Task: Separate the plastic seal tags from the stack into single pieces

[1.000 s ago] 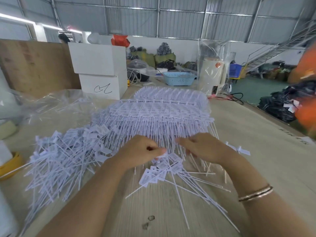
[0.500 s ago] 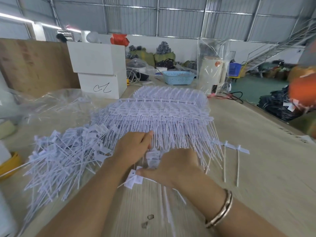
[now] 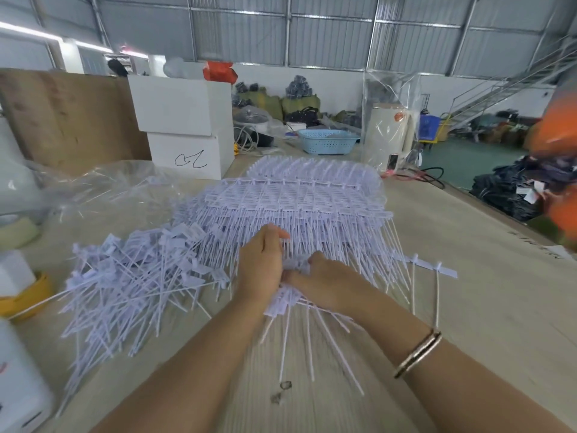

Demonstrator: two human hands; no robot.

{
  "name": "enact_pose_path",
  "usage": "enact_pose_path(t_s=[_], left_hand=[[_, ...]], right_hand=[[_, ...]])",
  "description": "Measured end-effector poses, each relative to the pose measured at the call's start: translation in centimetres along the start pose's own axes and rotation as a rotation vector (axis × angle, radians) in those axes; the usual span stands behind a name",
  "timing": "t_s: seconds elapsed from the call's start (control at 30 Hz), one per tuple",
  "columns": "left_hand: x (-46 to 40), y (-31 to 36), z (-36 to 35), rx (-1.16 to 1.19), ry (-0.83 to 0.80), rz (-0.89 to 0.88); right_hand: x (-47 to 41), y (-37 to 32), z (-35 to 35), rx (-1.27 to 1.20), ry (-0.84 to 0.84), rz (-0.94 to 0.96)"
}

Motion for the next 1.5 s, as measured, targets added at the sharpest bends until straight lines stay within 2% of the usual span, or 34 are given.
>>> enact_pose_path(t_s=[0.1, 0.17, 0.37, 0.5, 0.63, 0.83, 1.03, 1.13, 1.23, 1.37, 1.5], left_hand=[[0.6, 0.5, -0.5, 0.429, 0.091, 0.292], [0.9, 0.9, -0.7, 0.545, 0.087, 0.367], [-0.1, 1.3, 0.5, 0.503, 0.070, 0.261], [-0.4, 0.9, 0.9, 0.516, 0.051, 0.246], [-0.6, 0.8, 0.9, 0.508, 0.046, 0.241], [-0.8, 0.3, 0.8, 0.493, 0.038, 0.219], [-0.8, 0.6, 1.0, 0.546, 0.064, 0.241], [-1.1, 1.4, 1.8, 0.642, 0.130, 0.232], [-2.4, 2.4, 3.9, 0.720, 0.275, 0.209], [-5.7, 4.3, 9.2, 0.709, 0.540, 0.224], [-6.4, 5.4, 12.9, 0.639, 0.749, 0.048]], right_hand=[[0.3, -1.2, -0.1, 0.079, -0.024, -0.021], [0.3, -2.0, -0.3, 0.169, -0.034, -0.028], [0.1, -2.2, -0.8, 0.199, -0.071, 0.031], [0.4, -0.9, -0.4, -0.052, -0.092, 0.093], [0.9, 0.2, 2.0, -0.273, -0.078, 0.064], [1.5, 1.1, 6.9, -0.158, -0.072, 0.050], [-1.4, -1.8, 8.2, -0.380, -0.014, 0.088], [-3.6, -6.0, 6.7, -0.452, -0.028, 0.207], [-5.3, -10.4, 4.5, -0.665, -0.091, 0.265], [-6.7, -15.4, 1.1, -0.812, -0.234, 0.216], [-7.4, -18.7, -1.3, -0.885, -0.290, 0.157]])
Point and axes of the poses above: each hand's wrist, its own x-axis away from the middle knuckle, its own z-axis out of the back of the hand, y = z × x, the point moved 3 cm from there along -x, towards the middle knuckle, and after that the axes turned 8 degrees about x, right-handed, at the moved point
